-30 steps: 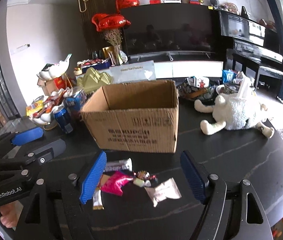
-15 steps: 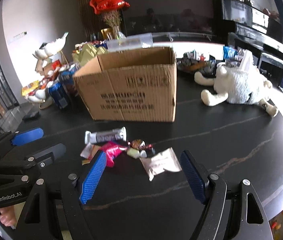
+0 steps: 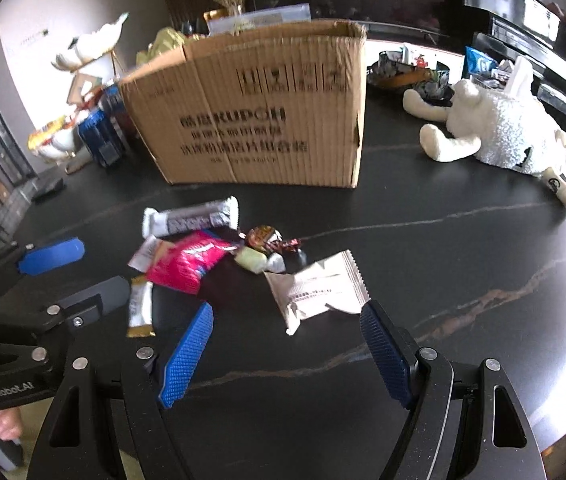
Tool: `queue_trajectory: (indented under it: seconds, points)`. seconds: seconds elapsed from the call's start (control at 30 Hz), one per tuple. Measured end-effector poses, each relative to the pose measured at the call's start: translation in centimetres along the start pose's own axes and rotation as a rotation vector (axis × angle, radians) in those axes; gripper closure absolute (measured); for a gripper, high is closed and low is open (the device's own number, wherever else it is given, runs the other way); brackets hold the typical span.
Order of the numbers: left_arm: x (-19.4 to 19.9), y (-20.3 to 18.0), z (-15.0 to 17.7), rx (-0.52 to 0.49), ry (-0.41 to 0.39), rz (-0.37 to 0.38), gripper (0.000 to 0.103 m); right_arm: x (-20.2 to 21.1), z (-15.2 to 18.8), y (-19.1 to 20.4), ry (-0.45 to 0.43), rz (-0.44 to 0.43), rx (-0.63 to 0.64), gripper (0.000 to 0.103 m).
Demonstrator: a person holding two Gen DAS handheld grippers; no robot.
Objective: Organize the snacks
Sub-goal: 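Grasp the pink snack pack with the left gripper while the right gripper grasps the white pastry packet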
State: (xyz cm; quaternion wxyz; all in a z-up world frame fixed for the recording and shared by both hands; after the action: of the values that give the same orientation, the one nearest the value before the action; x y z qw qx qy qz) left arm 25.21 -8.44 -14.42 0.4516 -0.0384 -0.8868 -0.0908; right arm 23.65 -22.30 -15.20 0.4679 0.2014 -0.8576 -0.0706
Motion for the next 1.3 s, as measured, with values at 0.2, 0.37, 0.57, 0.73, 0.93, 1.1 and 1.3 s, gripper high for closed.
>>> queue_trajectory:
  seconds: [0.2, 0.37, 0.57, 0.73, 0.93, 1.1, 1.3]
  points:
    - [-2.3, -0.6, -0.3, 0.002, 0.043, 0.041, 0.032, -1.8, 0.0, -1.2, 0.033, 0.028, 0.015, 0.026]
    - [-3.9, -1.2, -0.8, 0.004, 0.069, 0.058, 0.034, -2.6, -0.2, -1.7, 0.045, 0.044, 0.035, 0.033]
    - [-5.8, -1.7, -1.2, 0.01, 0.099, 0.074, 0.037, -3.7, -0.3, -2.1, 0.063, 0.039, 0.038, 0.038]
    - [-6.8, -2.0, -1.5, 0.017, 0.116, 0.074, 0.043, -4.5, -0.3, -2.1, 0.077, 0.032, 0.043, 0.047]
    - [-7.1, -2.3, -1.5, 0.018, 0.12, 0.075, 0.057, -4.6, -0.3, -2.2, 0.066, 0.037, 0.044, 0.058]
    - [-6.8, -2.4, -1.2, 0.017, 0.113, 0.061, 0.061, -4.0, -0.5, -2.3, 0.038, 0.042, 0.036, 0.066]
    - [-5.7, -2.4, -1.2, 0.018, 0.097, 0.061, 0.062, -3.1, -0.6, -1.9, 0.014, 0.03, 0.023, 0.069]
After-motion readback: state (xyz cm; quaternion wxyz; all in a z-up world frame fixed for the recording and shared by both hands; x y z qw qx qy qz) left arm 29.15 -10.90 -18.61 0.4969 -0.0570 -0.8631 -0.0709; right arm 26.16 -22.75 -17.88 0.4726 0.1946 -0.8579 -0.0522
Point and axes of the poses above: each gripper's, at about its wrist camera, not at the fingertips, and x roughly against the way its jaws point, y to its left, z to its underside, the point moved 7 cm from there along -x, roughly the way its jaws point, and after that the axes turned 14 degrees about -z, right-handed, at the moved point
